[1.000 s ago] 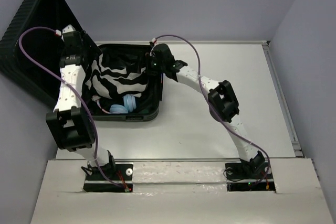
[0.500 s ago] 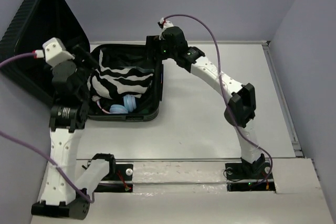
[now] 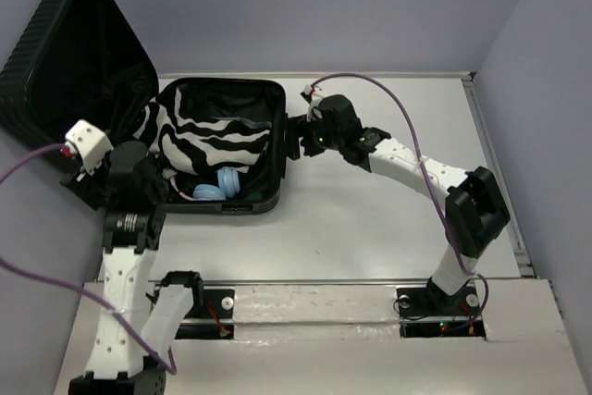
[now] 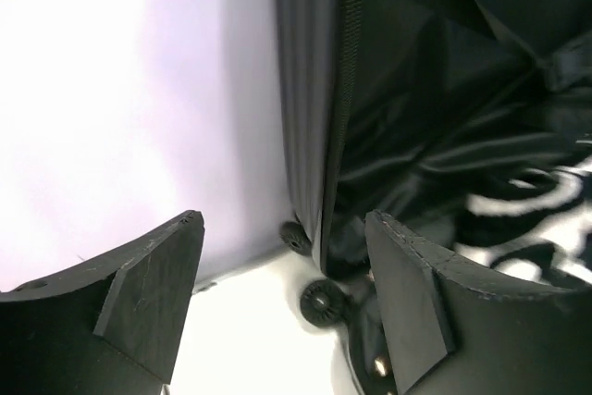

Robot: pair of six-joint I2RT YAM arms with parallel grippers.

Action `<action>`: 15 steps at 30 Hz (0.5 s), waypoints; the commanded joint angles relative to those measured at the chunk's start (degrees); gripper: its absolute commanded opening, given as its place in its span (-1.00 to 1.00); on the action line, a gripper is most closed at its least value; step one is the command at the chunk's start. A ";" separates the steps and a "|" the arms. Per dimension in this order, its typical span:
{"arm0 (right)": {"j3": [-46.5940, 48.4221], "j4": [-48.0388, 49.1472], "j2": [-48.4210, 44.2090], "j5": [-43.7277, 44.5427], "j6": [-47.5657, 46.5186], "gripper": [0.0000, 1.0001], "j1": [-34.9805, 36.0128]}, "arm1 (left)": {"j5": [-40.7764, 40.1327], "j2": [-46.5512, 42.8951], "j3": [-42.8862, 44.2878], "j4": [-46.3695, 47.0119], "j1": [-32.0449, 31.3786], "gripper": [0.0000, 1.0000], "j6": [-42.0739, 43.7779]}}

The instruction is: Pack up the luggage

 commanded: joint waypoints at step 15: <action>-3.16 5.79 1.57 -8.39 -0.72 0.69 -3.12 | -3.13 28.63 14.59 10.12 15.91 -0.05 9.37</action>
